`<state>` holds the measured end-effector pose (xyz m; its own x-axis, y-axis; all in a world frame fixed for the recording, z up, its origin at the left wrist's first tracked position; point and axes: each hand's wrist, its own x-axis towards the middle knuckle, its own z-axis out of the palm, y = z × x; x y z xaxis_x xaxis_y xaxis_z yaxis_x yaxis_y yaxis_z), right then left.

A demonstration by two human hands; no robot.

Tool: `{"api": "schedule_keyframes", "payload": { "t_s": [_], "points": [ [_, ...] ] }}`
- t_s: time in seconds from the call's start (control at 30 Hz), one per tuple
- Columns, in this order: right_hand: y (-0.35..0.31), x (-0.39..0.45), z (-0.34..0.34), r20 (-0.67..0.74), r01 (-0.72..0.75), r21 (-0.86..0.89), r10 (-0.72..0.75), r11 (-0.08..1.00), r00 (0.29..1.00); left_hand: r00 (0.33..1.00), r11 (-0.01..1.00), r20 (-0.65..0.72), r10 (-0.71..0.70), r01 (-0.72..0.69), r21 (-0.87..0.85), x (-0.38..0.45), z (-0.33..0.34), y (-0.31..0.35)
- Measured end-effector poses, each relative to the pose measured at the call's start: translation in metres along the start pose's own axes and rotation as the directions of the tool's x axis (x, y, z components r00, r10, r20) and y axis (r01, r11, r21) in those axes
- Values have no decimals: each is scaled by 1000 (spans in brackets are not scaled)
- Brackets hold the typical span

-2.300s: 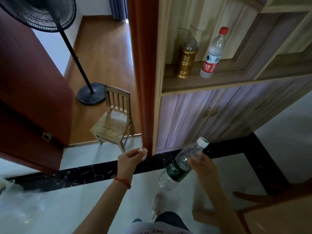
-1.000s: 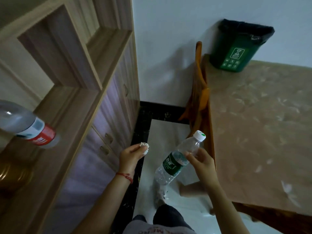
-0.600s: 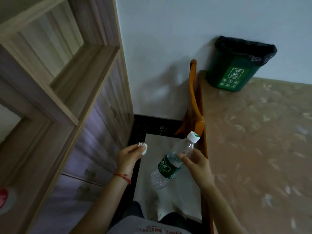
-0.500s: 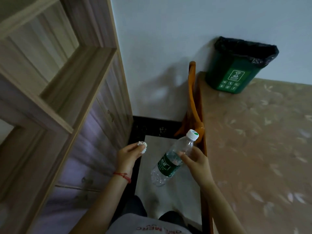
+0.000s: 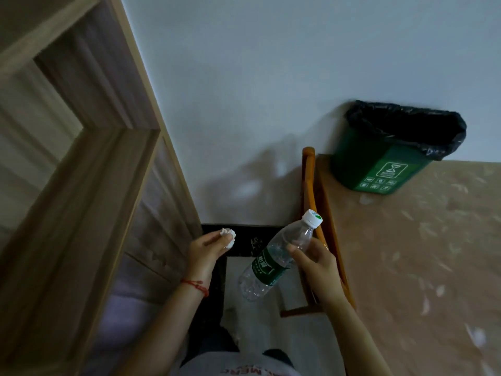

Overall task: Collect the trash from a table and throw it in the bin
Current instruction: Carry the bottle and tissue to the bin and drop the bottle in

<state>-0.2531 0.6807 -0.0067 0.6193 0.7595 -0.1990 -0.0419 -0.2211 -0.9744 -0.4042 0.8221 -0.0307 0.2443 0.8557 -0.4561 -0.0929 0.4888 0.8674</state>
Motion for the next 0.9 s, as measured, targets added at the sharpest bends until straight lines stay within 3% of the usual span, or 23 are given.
{"api": "schedule_keyframes", "payload": {
  "t_s": [0.47, 0.7, 0.9],
  "points": [
    [-38, 122, 11, -85, -28, 84, 36, 996, 996, 997, 1000, 80, -12, 12, 10, 113, 63, 61],
    [-56, 153, -22, -131, 25, 125, -9, 992, 991, 993, 998, 105, 45, -49, 38, 137, 113, 80],
    [-69, 156, -61, -221, 30, 213, 19, 976, 975, 967, 992, 244, 77, -99, 79, 145, 164, 92]
  ]
}}
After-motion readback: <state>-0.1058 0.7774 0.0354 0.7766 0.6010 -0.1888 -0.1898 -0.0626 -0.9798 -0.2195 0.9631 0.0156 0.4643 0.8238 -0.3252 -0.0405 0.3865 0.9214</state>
